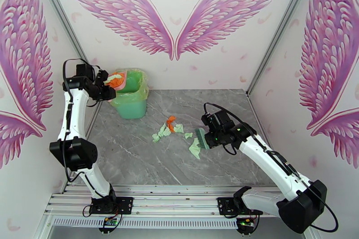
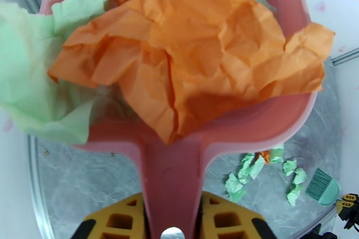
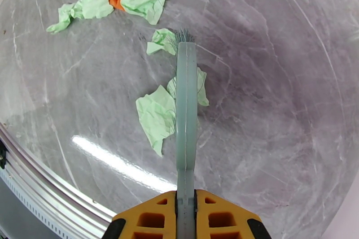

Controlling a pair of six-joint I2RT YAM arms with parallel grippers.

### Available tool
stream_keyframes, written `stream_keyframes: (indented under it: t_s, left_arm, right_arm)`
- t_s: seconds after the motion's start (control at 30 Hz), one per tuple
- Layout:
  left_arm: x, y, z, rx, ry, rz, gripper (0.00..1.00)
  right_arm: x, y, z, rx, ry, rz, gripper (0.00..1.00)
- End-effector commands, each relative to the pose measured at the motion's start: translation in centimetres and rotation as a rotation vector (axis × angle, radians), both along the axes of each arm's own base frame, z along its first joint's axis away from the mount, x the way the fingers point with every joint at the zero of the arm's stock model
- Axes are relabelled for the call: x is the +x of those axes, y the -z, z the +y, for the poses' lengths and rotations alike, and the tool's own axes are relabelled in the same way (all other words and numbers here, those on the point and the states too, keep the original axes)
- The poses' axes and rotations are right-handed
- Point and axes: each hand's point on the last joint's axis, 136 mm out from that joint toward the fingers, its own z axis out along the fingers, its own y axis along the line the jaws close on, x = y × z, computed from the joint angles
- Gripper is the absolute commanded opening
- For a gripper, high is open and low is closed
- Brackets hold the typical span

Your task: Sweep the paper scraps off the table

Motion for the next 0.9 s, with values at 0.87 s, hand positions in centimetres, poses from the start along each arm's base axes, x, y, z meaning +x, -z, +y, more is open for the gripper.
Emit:
stream_keyframes:
  t_s: [0.87]
  left_arm:
    - [3.7,-3.1,-1.8,1.205,0.123,0.056,0.0]
  right_arm:
    - [-1.3,0.5,-0.2,0.001,-0.05,-0.002,0.0]
